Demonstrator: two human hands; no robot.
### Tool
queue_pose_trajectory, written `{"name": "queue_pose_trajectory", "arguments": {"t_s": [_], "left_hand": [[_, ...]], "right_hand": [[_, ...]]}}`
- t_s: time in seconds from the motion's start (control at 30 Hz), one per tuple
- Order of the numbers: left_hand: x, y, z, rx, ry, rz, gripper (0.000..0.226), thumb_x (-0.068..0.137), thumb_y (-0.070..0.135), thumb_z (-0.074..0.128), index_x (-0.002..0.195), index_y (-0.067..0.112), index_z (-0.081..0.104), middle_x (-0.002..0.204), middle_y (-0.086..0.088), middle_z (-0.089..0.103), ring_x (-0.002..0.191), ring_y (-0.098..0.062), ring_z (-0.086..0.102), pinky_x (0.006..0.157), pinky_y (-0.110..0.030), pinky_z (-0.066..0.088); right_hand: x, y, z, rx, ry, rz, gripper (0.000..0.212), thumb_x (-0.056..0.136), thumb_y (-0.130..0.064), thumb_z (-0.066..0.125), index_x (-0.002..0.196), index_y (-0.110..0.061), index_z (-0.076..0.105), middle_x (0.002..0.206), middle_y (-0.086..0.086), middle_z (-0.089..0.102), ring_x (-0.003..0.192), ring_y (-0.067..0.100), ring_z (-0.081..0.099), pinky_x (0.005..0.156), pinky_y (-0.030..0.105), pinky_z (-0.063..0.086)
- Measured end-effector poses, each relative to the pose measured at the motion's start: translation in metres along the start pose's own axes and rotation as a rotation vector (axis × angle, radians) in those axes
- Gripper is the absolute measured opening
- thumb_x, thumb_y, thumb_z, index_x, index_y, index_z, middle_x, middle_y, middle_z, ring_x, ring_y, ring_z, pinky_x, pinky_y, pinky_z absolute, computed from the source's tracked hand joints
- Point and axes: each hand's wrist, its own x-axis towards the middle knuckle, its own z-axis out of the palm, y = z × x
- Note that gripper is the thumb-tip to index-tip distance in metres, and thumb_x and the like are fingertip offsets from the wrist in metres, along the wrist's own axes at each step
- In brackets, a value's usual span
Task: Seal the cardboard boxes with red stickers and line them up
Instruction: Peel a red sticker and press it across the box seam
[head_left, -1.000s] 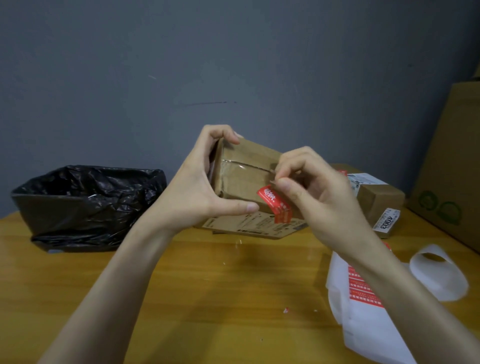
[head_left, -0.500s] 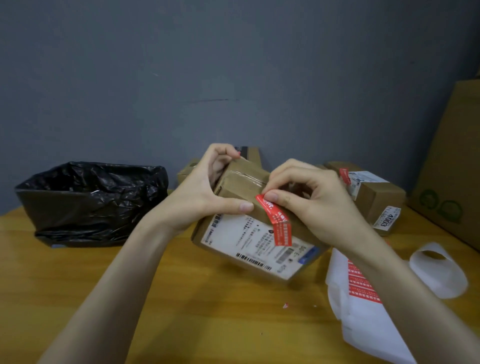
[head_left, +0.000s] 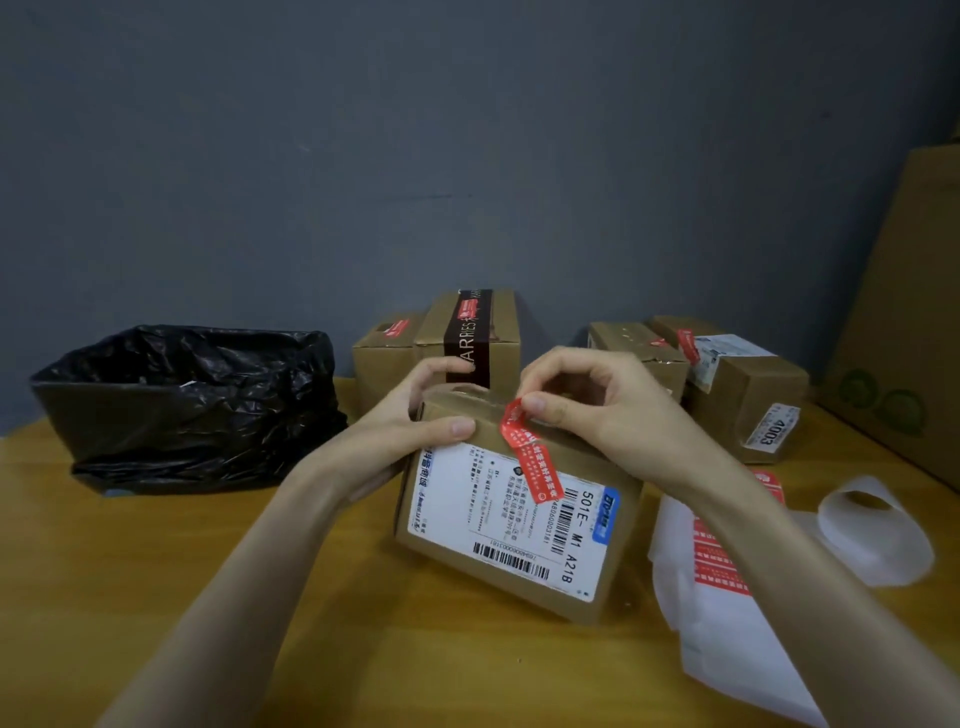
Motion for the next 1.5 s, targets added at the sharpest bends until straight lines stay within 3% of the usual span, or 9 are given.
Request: {"name": "queue_pose_trajectory", "arguments": {"t_s": [0.1, 0.2, 0.4, 0.53, 0.73, 0.93, 1.07, 1.3, 1.5], "left_hand": [[0.003, 0.004, -0.004, 0.314, -0.069, -0.008, 0.083, 0.053, 0.049, 0.084, 0.125, 0.053, 0.044, 0.135, 0.021, 0.045, 0.125, -0.001, 0.045, 0.096, -0.024, 0.044], [0.006, 0.012, -0.003, 0.519, -0.174, 0.001, 0.064, 0.067, 0.039, 0.08, 0.124, 0.044, 0.052, 0.144, 0.025, 0.033, 0.13, 0.011, 0.03, 0.105, -0.018, 0.034], [0.006, 0.009, -0.007, 0.53, -0.243, -0.008, 0.056, 0.069, 0.029, 0.07, 0.122, 0.038, 0.054, 0.133, 0.034, 0.038, 0.12, 0.025, 0.031, 0.096, 0.0, 0.03], [0.006, 0.008, -0.007, 0.528, -0.242, -0.002, 0.057, 0.068, 0.03, 0.069, 0.123, 0.037, 0.054, 0.133, 0.033, 0.039, 0.123, 0.019, 0.034, 0.099, -0.009, 0.036], [0.006, 0.009, -0.007, 0.546, -0.247, 0.02, 0.059, 0.069, 0.031, 0.069, 0.126, 0.033, 0.054, 0.138, 0.024, 0.041, 0.129, 0.006, 0.037, 0.095, -0.013, 0.043], [0.007, 0.007, -0.008, 0.525, -0.24, 0.025, 0.057, 0.073, 0.032, 0.075, 0.126, 0.034, 0.056, 0.143, 0.019, 0.04, 0.129, 0.003, 0.04, 0.097, -0.021, 0.045], [0.006, 0.005, -0.006, 0.594, -0.207, 0.032, 0.061, 0.058, 0.048, 0.077, 0.114, 0.053, 0.053, 0.137, 0.024, 0.036, 0.122, 0.009, 0.039, 0.091, -0.01, 0.043], [0.003, 0.003, -0.014, 0.6, -0.016, 0.036, 0.048, 0.068, 0.037, 0.081, 0.107, 0.047, 0.054, 0.122, 0.008, 0.046, 0.104, -0.004, 0.054, 0.072, -0.008, 0.046], [-0.002, 0.005, -0.019, 0.558, 0.003, 0.003, 0.052, 0.058, 0.05, 0.076, 0.106, 0.048, 0.057, 0.121, 0.005, 0.051, 0.101, -0.007, 0.06, 0.07, -0.011, 0.048]], "right_hand": [[0.0, 0.001, 0.004, -0.122, -0.046, 0.019, 0.012, 0.082, -0.014, 0.068, 0.078, -0.025, 0.064, 0.085, -0.006, 0.068, 0.081, 0.003, 0.063, 0.073, 0.016, 0.049], [0.001, 0.002, 0.009, -0.187, -0.028, 0.016, 0.019, 0.079, -0.012, 0.072, 0.072, -0.028, 0.064, 0.08, -0.009, 0.067, 0.077, -0.003, 0.061, 0.07, 0.011, 0.046], [-0.002, 0.003, 0.009, -0.111, -0.072, 0.021, 0.023, 0.077, -0.006, 0.072, 0.069, -0.026, 0.064, 0.078, -0.002, 0.068, 0.073, -0.001, 0.06, 0.073, 0.018, 0.049], [-0.006, -0.001, 0.003, -0.01, -0.1, 0.024, 0.018, 0.078, 0.0, 0.069, 0.072, -0.017, 0.065, 0.086, 0.014, 0.069, 0.077, 0.007, 0.062, 0.075, 0.021, 0.05], [-0.008, 0.003, -0.001, 0.021, -0.113, 0.017, 0.011, 0.075, -0.01, 0.072, 0.073, -0.019, 0.066, 0.085, 0.009, 0.068, 0.086, 0.018, 0.064, 0.084, 0.04, 0.052], [-0.01, 0.005, -0.001, 0.077, -0.118, -0.02, 0.005, 0.071, -0.014, 0.066, 0.073, -0.017, 0.063, 0.082, -0.001, 0.065, 0.084, 0.016, 0.062, 0.081, 0.037, 0.052], [-0.011, 0.005, -0.002, 0.107, -0.154, -0.065, 0.007, 0.072, -0.007, 0.066, 0.072, -0.013, 0.062, 0.08, -0.001, 0.064, 0.081, 0.03, 0.06, 0.078, 0.037, 0.051], [-0.012, 0.012, -0.019, 0.172, -0.166, -0.07, 0.009, 0.066, 0.003, 0.068, 0.064, -0.003, 0.061, 0.074, -0.004, 0.064, 0.076, 0.009, 0.063, 0.067, 0.02, 0.05], [-0.013, 0.02, -0.03, 0.282, -0.099, -0.078, 0.012, 0.063, -0.008, 0.074, 0.063, -0.012, 0.063, 0.075, -0.001, 0.063, 0.08, 0.018, 0.06, 0.085, 0.061, 0.048]]}}
